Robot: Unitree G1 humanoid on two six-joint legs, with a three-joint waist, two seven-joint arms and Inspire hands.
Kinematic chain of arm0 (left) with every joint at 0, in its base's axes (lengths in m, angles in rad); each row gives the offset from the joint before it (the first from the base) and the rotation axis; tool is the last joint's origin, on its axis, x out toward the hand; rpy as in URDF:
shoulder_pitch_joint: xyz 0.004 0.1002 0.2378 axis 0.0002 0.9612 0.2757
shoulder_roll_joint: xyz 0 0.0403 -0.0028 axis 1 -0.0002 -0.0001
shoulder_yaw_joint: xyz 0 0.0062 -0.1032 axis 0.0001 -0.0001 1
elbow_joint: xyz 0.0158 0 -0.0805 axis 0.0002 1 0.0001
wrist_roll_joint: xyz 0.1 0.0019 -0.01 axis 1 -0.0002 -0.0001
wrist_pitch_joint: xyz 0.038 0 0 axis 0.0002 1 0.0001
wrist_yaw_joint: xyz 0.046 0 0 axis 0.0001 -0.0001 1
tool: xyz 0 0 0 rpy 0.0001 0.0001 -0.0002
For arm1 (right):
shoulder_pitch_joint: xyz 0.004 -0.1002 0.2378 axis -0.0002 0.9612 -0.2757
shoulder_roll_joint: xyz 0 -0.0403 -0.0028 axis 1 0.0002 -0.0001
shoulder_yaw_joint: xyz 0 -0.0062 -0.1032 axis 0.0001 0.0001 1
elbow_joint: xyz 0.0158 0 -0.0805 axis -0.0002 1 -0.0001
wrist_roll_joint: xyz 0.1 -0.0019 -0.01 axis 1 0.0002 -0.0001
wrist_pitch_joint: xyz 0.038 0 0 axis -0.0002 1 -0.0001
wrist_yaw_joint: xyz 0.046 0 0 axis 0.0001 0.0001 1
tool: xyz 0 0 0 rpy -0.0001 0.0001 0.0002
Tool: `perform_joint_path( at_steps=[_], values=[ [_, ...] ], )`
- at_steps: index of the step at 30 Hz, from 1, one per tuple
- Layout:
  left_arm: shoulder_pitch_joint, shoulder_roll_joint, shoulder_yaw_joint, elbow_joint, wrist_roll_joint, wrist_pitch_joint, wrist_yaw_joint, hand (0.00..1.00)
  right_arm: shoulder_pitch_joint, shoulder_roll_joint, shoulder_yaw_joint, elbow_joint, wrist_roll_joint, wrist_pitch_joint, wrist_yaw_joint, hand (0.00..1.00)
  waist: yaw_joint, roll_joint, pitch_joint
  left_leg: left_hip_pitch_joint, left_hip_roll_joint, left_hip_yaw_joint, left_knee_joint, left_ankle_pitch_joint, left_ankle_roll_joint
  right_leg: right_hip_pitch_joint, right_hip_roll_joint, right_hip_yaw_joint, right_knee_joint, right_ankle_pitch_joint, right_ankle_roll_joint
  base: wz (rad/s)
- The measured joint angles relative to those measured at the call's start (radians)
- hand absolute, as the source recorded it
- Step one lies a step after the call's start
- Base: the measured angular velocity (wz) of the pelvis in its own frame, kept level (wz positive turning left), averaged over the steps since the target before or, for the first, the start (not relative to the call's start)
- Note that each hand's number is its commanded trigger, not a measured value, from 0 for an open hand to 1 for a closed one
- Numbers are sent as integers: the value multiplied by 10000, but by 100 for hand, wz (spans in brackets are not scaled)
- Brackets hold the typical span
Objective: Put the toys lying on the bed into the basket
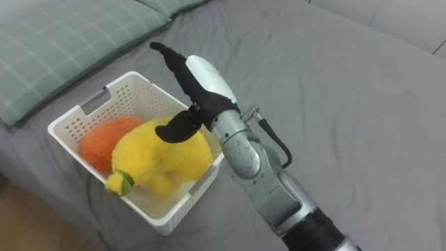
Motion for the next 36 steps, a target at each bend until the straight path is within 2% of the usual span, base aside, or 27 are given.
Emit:
perform_joint_path(
  at_steps=[6,8,12,14,16,17,18,19,20,22,25,27,30,31,35,36],
  values=[
    [3,-4,4,-1,-4,0,1,0,45,0,-42,1,67,-3,-2,0,-12,5,-1,7,1,1,-6,0,0,2,1,5,-1,0,0,0],
    [0,-20,10,-1,-37,0,2,0,201,3,-192,-1,334,-66,-7,0,-71,-32,-35,12,-8,-15,-1,6,7,15,-7,-10,-1,0,0,2],
    [36,-61,61,26,-190,-93,160,0,688,6,-1074,-57,2289,-197,-206,0,-288,45,-2,121,7,106,8,14,19,52,-12,108,2,6,6,-7],
    [157,-60,197,99,-307,-296,188,0,1089,7,-1612,-378,2826,-314,-372,0,-504,133,-20,201,23,195,-10,-1,40,125,-20,136,5,12,17,-14],
    [420,-58,418,110,-519,-474,210,0,1587,-7,-2305,-740,3513,-780,-640,0,-866,264,-33,302,81,476,-74,-25,64,121,-4,362,8,26,26,-25],
    [493,-59,478,128,-549,-529,211,0,1749,-26,-2511,-800,3744,-914,-680,0,-923,302,-48,326,90,522,-104,-27,66,126,4,434,7,36,30,-26],
    [648,-74,664,192,-552,-637,220,0,2143,-79,-2989,-899,4151,-1114,-717,0,-1154,351,-132,337,94,566,-138,-32,75,122,8,519,9,45,41,-22],
    [821,-94,823,208,-553,-690,318,0,2494,-142,-3430,-934,4404,-1217,-825,0,-1383,387,-169,385,118,725,-173,-42,87,86,8,613,28,46,42,-24],
    [905,-110,888,216,-552,-707,385,0,2642,-181,-3602,-944,4487,-1227,-924,0,-1410,405,-181,429,134,799,-212,-43,89,41,15,716,51,46,42,-41],
    [1150,-255,1015,240,-815,-741,629,0,3169,-325,-4416,-969,5304,-1271,-1065,0,-1944,478,-175,500,155,1029,-301,-49,102,-11,27,987,75,50,40,-35],
    [1147,-258,1226,509,-879,-816,666,0,3605,-397,-5341,-947,6259,-1270,-1586,0,-2484,516,-169,604,200,1275,-395,-56,107,-44,64,1200,73,61,45,-22],
    [1144,-254,1399,480,-869,-838,666,0,3611,-406,-5829,-944,6622,-1275,-1794,0,-2740,504,-181,669,268,1528,-470,-71,87,-123,125,1411,76,87,18,-37],
    [1078,-223,1418,306,-887,-893,666,0,3611,-466,-6758,-718,7346,-1465,-2246,0,-3258,454,-201,696,293,1609,-478,-84,73,-167,168,1578,63,100,7,-16],
    [1009,-222,1368,259,-888,-893,665,0,3628,-471,-7052,-574,7540,-1479,-2504,0,-3321,455,-201,739,299,1655,-502,-93,67,-167,185,1649,60,100,8,-15],
    [909,-225,1367,181,-886,-755,669,0,3982,-466,-7439,-233,7588,-1492,-2975,0,-3651,483,-196,947,362,1968,-651,-118,47,-153,243,1840,40,103,4,-22],
    [1010,-222,1361,183,-906,-708,714,0,4076,-464,-7529,181,7664,-1514,-3005,0,-3850,485,-191,965,382,2079,-659,-136,46,-155,264,1927,42,103,4,-16]
  ],
)
